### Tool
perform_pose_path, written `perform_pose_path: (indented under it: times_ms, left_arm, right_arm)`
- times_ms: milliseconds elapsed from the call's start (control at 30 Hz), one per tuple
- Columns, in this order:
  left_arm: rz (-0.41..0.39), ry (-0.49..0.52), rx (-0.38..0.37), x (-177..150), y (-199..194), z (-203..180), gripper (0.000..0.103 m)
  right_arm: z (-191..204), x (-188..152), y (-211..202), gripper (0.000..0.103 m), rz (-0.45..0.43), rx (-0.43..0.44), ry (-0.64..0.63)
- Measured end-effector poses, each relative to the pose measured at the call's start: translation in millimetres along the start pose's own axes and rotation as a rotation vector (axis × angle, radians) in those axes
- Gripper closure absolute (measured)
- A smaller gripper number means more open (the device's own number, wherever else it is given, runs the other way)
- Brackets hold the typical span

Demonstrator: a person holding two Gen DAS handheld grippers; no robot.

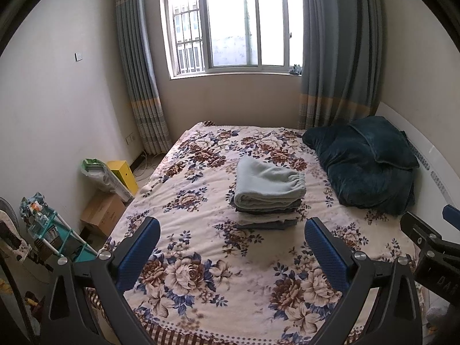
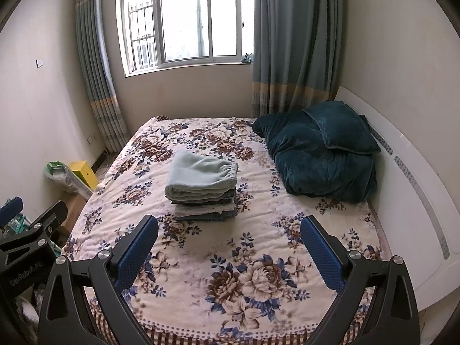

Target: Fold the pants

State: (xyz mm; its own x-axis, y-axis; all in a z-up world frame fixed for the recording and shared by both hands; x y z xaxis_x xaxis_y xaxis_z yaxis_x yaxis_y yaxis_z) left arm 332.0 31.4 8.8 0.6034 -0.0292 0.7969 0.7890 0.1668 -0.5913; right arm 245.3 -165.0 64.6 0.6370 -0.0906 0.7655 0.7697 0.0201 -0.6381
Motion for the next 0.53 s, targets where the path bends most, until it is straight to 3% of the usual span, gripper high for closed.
perform_pose_path:
  times_ms: [533]
  left_arm:
    - [-0.018,0.005,0.027,-2.9,-4.9,-3.3,0.0]
  right_arm:
    - [0.1,-4.8,-2.5,0.002,-0.002,0.0,0.004]
Point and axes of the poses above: each gripper's, at about its wrist camera, not at the fingertips, and y roughly the way its jaws point, z to its left, x to its top, the point moved 5 cm from there along y, roughly the way its jaws point, and after that the axes turned 6 degrees about x, right-handed, at the moved point
